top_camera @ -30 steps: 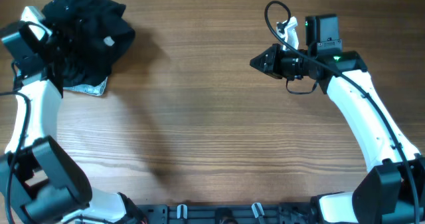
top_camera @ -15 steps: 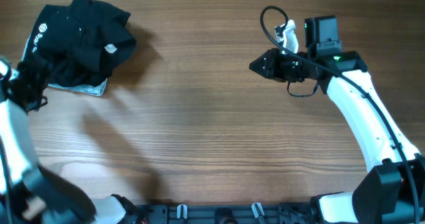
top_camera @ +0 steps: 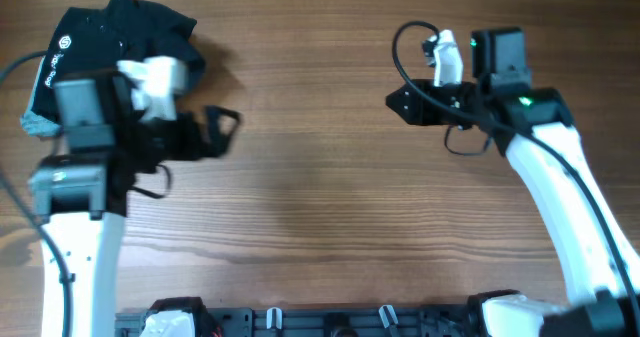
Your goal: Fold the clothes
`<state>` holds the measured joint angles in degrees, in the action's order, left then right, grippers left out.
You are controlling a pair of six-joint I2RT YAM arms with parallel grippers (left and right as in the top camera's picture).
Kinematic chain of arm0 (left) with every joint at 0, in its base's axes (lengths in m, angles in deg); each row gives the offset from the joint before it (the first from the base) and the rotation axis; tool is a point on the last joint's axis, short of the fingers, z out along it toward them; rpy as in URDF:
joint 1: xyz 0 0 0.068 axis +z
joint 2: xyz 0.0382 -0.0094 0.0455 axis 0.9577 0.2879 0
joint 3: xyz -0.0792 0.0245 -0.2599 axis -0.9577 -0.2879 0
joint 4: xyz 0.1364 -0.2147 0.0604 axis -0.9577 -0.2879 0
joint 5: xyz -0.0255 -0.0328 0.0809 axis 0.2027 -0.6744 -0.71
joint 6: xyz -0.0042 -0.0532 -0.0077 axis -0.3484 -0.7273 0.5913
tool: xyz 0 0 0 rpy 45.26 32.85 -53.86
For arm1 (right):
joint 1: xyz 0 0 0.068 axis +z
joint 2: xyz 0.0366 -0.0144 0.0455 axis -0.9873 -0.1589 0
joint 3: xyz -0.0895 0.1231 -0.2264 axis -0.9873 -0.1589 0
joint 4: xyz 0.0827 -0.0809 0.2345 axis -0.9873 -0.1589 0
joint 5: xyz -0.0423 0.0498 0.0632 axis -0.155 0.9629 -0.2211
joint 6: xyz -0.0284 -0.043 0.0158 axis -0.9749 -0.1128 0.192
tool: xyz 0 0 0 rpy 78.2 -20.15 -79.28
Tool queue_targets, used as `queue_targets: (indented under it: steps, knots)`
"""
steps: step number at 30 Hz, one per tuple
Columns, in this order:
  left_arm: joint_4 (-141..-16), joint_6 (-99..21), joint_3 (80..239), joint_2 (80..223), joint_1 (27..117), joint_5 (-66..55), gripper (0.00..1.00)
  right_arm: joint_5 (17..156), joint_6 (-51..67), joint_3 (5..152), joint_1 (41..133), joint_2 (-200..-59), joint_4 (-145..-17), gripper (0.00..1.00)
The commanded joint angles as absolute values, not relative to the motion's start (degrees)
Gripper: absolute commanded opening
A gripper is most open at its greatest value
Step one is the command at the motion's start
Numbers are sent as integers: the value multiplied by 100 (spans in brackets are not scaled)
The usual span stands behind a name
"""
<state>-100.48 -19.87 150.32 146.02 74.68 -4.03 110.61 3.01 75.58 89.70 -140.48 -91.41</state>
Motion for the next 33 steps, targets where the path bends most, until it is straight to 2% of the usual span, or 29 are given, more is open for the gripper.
queue_targets:
  steps: [1, 3, 5, 6, 18, 20, 22, 24, 29, 33]
  knots:
    - [-10186, -2013, 15071, 14569, 6259, -1714, 100, 9975, 148, 7613, 8989, -13156, -9491, 37]
    - [-10269, -2310, 15071, 14567, 5682, -2324, 100, 9898, 148, 7613, 8989, -12800, -9587, 50]
    - [-10300, -2443, 15071, 14569, 5254, -2842, 100, 9898, 151, 7613, 8989, -12566, -9581, 88]
    - [-10300, -2439, 15071, 14569, 5094, -2936, 100, 9898, 151, 7613, 8989, -12494, -9578, 100]
    - [-9919, -2439, 15067, 14582, 4836, -2934, 100, 9922, 286, 7613, 8989, -12472, -9583, 100]
    - [-9919, -2439, 15067, 14582, 4834, -2934, 100, 9898, 913, 7613, 8989, -12472, -9585, 100]
    - [-9919, -2439, 15067, 14582, 4836, -2934, 100, 8613, 1770, 7613, 8983, -12472, -9581, 100]
    - [-9919, -2439, 15067, 14582, 4836, -2934, 100, 8060, 2209, 7613, 8983, -12483, -9651, 100]
    - [-9919, -2439, 15067, 14582, 4836, -2934, 100, 7789, 2139, 7593, 8998, -12531, -10125, 100]
    - [-9919, -2439, 15067, 14582, 4836, -2934, 100, 7802, 1003, 7427, 9003, -12402, -9272, 100]
